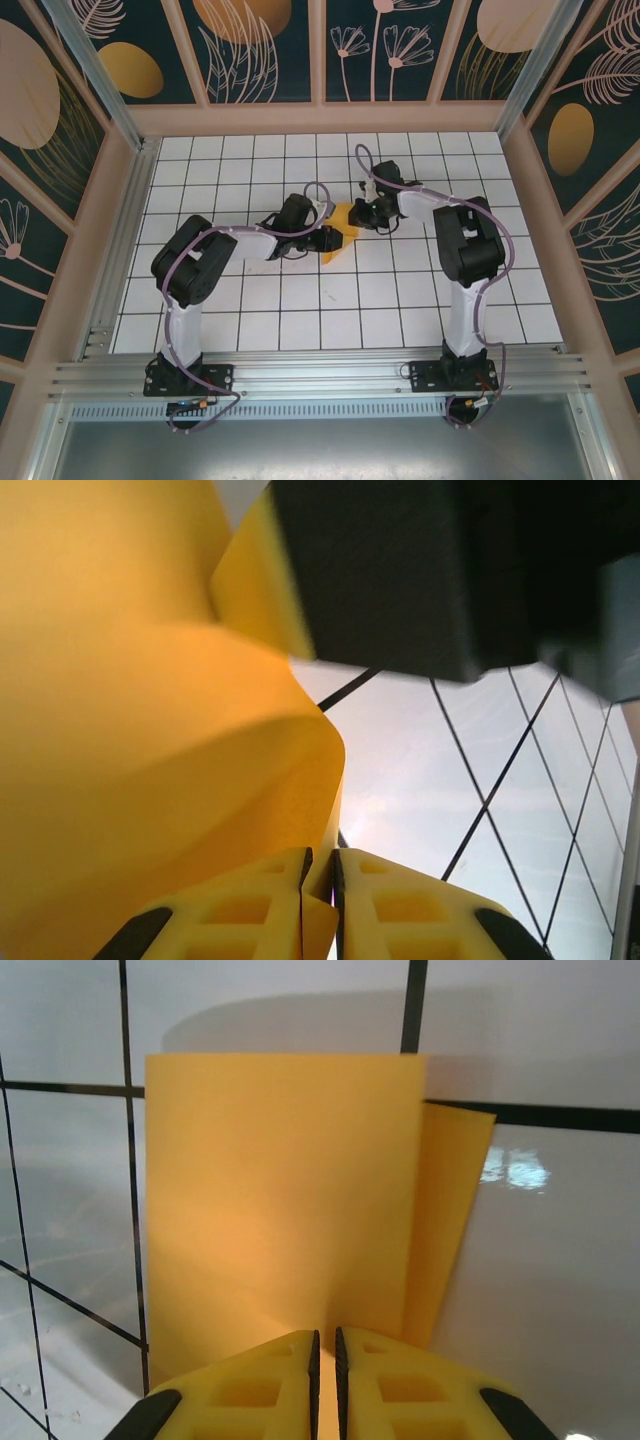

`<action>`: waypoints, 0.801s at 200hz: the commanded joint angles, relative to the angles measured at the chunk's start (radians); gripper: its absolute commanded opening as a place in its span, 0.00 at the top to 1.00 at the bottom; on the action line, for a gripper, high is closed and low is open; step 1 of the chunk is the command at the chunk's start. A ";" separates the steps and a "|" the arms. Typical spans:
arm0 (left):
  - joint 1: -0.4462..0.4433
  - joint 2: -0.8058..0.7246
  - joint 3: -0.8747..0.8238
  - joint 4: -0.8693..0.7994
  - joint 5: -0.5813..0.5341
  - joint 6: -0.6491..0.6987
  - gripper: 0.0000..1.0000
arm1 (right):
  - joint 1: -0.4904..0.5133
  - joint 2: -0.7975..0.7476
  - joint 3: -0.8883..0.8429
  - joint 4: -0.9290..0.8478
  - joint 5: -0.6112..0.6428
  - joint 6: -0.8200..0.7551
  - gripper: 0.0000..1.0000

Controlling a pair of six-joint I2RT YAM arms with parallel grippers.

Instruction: Fold a paper plane with a square sheet of paper (pick it up from the middle)

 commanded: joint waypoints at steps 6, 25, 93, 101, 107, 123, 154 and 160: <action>0.009 0.033 0.028 -0.032 0.003 0.034 0.83 | -0.003 -0.119 -0.048 0.002 0.046 0.007 0.82; 0.013 0.040 0.032 -0.023 0.009 0.037 0.83 | -0.002 -0.160 -0.100 0.017 0.037 0.025 0.82; 0.016 0.014 -0.003 0.094 0.088 -0.118 1.00 | -0.026 -0.301 -0.272 0.083 0.058 0.092 0.85; 0.017 -0.002 -0.024 0.148 0.102 -0.165 1.00 | -0.033 -0.324 -0.285 0.079 0.066 0.090 0.85; 0.017 -0.013 -0.042 0.179 0.102 -0.199 1.00 | -0.042 -0.342 -0.297 0.078 0.066 0.089 0.85; 0.016 -0.042 -0.087 0.269 0.097 -0.287 1.00 | -0.075 -0.387 -0.342 0.085 0.045 0.085 0.85; 0.006 -0.073 -0.193 0.488 0.098 -0.496 1.00 | -0.130 -0.450 -0.417 0.080 -0.012 0.049 0.84; 0.000 -0.071 -0.211 0.543 0.099 -0.540 1.00 | -0.139 -0.459 -0.425 0.077 -0.018 0.041 0.84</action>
